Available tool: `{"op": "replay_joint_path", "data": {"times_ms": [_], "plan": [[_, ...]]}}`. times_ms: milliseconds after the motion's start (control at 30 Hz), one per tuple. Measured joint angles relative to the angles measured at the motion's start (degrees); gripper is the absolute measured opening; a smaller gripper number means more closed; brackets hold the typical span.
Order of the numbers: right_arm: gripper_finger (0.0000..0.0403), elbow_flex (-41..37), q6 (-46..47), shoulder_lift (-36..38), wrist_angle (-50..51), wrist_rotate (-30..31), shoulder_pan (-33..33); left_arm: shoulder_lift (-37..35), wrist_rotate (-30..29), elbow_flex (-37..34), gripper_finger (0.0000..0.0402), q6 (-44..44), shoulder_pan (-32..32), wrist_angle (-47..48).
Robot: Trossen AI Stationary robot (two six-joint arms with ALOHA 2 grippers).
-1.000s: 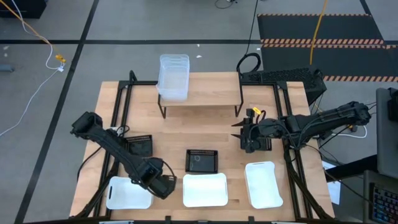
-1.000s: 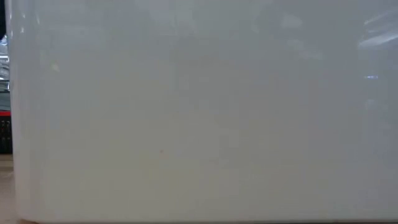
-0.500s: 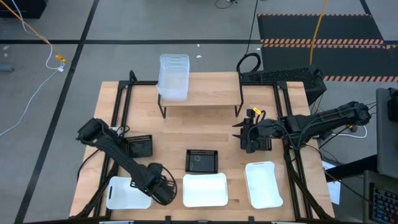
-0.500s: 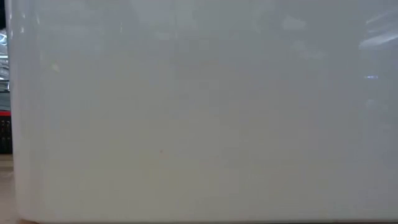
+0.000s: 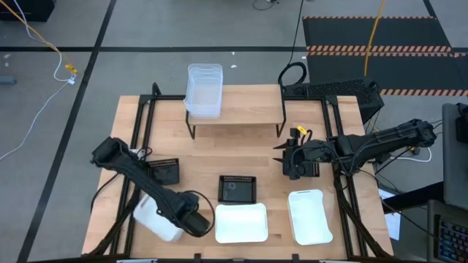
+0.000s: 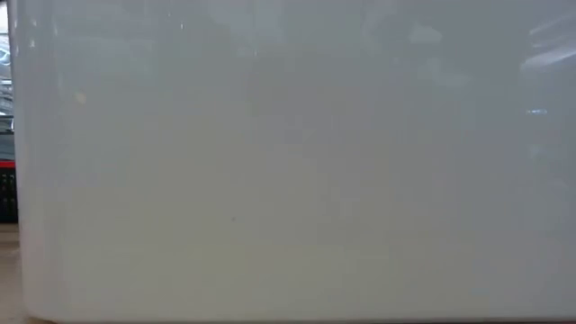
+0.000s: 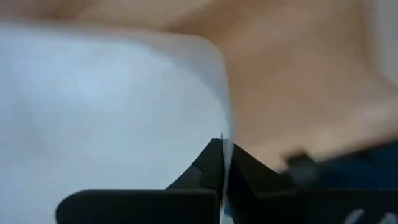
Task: Stack baskets on shelf by color
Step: Put the left white bin on the shelf
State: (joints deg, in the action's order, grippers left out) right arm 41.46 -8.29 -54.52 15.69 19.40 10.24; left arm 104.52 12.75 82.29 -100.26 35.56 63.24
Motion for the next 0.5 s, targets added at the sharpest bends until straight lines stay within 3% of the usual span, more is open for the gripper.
{"op": "replay_joint_path", "data": {"times_ms": [300,500], "plan": [[0.0169,0.0,1.25,0.0,4.45,-0.01,0.0,-2.9,2.83,14.82,0.0004,9.13,0.23,-0.17],[0.0169,0.0,3.13,0.0,4.85,-0.05,0.0,-2.91,5.14,25.15,0.0003,21.91,0.41,3.53]]}}
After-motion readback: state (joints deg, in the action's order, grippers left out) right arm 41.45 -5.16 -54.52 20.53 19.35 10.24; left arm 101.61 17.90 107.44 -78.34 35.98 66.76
